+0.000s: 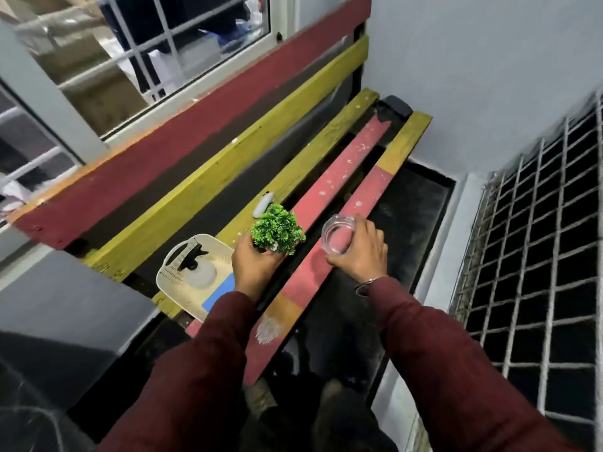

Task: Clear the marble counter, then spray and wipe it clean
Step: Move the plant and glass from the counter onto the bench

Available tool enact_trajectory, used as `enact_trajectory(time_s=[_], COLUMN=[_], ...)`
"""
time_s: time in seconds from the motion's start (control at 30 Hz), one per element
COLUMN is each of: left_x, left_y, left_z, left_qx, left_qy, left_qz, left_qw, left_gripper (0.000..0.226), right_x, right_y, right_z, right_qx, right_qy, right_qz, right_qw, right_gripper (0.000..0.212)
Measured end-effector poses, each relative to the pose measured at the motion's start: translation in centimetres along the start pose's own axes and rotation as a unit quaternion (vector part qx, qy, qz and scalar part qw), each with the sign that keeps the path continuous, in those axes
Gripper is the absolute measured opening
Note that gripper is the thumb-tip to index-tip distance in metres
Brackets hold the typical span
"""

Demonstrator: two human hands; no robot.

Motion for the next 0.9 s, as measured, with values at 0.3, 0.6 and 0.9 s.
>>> enact_trajectory(time_s=[0.3, 0.6, 0.9], left_x=[-3.6, -11.0, -19.8], left_y=[-9.1, -16.7, -20.5], left_z=[9.2, 21.9, 28.8], left_qx=[0.009, -0.005, -0.043], left_qy=[-0.042, -0.022, -0.092], left_qz=[-0.015, -0.07, -0.138], left_qw=[0.999, 0.997, 0.985], left_gripper=[0.039, 0.048, 0.039], right_x=[7.5, 16.5, 19.1], right_y=[-14.9, -27.3, -33.2], right_z=[5.4, 14.8, 21.8], right_qx=[-0.071, -0.117, -0.133], right_qy=[-0.012, -0.003, 0.034], right_qz=[0.009, -0.006, -0.052], right_qw=[0.997, 0.993, 0.989], right_gripper=[0.107, 0.109, 0.112])
Point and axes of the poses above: each hand's wrist, its own y-axis away from the middle knuckle, its own z-axis out of the palm, x = y × z, the point moved 8 cm from there along -y, towards the middle knuckle, and after that the axes turned 12 degrees about -x, right-handed, at the moved point
